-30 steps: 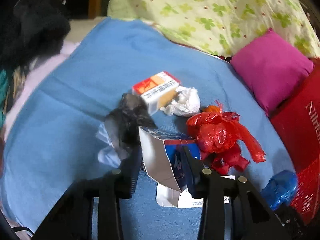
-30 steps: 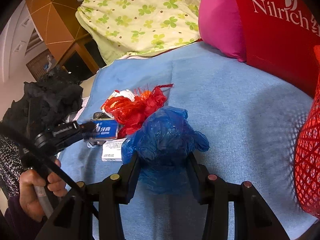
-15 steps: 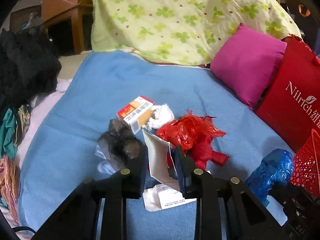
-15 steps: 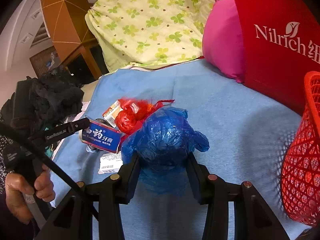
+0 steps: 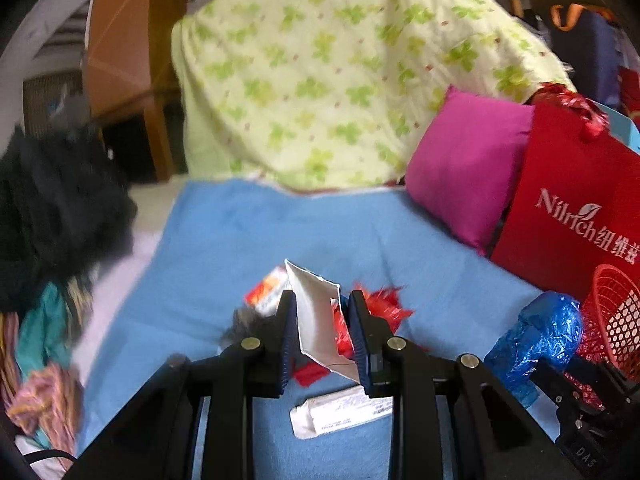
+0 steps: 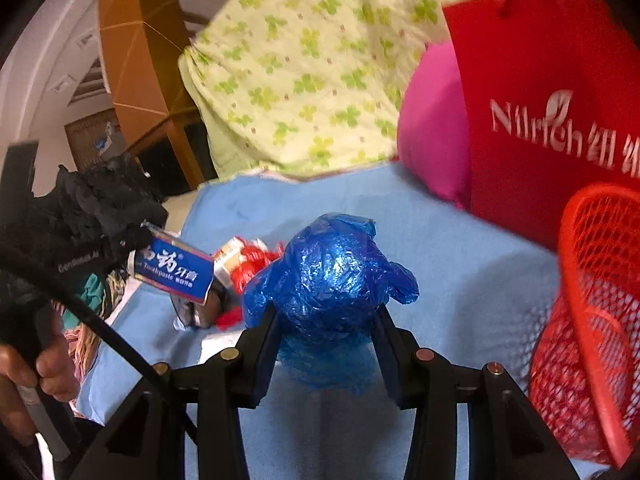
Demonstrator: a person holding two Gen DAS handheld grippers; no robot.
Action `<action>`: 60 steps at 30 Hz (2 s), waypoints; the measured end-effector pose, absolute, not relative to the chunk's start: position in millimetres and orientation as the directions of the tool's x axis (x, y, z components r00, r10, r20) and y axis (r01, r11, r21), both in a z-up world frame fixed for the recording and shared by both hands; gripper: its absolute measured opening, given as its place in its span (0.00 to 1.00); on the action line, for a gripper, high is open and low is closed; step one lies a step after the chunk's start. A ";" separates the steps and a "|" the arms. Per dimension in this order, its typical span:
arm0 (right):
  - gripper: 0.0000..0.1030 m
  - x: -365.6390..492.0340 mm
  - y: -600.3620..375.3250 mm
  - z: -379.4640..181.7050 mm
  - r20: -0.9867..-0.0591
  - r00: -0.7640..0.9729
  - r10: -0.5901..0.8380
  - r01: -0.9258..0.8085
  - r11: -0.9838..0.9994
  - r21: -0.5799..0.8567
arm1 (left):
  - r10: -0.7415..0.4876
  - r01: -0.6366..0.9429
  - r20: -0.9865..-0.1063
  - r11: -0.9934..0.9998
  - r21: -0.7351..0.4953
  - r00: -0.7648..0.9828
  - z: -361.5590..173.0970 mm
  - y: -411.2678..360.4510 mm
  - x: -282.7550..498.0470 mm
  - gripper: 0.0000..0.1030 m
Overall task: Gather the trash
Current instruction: 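Grasp the white medicine box with the left gripper while the right gripper lifts the blue bag, then carry both items to the red wastebasket and open both grippers over it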
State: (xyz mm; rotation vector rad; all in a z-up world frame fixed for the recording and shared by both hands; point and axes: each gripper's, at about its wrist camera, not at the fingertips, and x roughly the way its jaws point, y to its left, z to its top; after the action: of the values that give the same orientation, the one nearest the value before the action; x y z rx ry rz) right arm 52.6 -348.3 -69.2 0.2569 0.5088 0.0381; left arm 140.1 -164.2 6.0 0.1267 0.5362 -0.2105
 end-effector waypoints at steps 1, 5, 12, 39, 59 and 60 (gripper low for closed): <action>0.46 47.8 -348.8 -65.0 -0.456 0.885 0.091 0.027 0.969 0.245 | -0.169 0.240 -0.503 0.968 0.078 0.847 12.3 -169.7 135.8 0.27; 0.46 25.8 -360.3 -50.5 -0.369 0.928 0.046 0.044 0.972 0.232 | -0.191 0.271 -0.456 0.955 0.117 0.869 33.0 -190.9 120.8 0.27; 0.47 -5.4 -389.0 -38.0 -0.282 0.958 -0.049 0.113 0.970 0.215 | -0.253 0.336 -0.410 0.931 0.144 0.877 61.9 -234.4 101.8 0.27; 0.48 -84.6 -530.3 -51.4 -0.338 0.874 -0.349 0.463 0.808 0.363 | -0.558 0.710 -0.568 0.700 0.069 0.605 38.1 -431.7 52.1 0.30; 0.60 -68.6 -508.4 -48.2 -0.360 0.865 -0.349 0.460 0.837 0.295 | -0.545 0.683 -0.568 0.729 0.042 0.616 31.0 -372.5 73.1 0.54; 0.60 -67.5 -506.9 -47.5 -0.360 0.866 -0.348 0.459 0.838 0.294 | -0.539 0.676 -0.569 0.736 0.039 0.621 30.3 -366.6 74.7 0.54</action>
State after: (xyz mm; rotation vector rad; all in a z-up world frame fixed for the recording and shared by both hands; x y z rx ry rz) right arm -67.5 -506.9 -47.5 0.3834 0.3003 -0.4335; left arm 74.7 -366.6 30.3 0.2612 0.5630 -0.7075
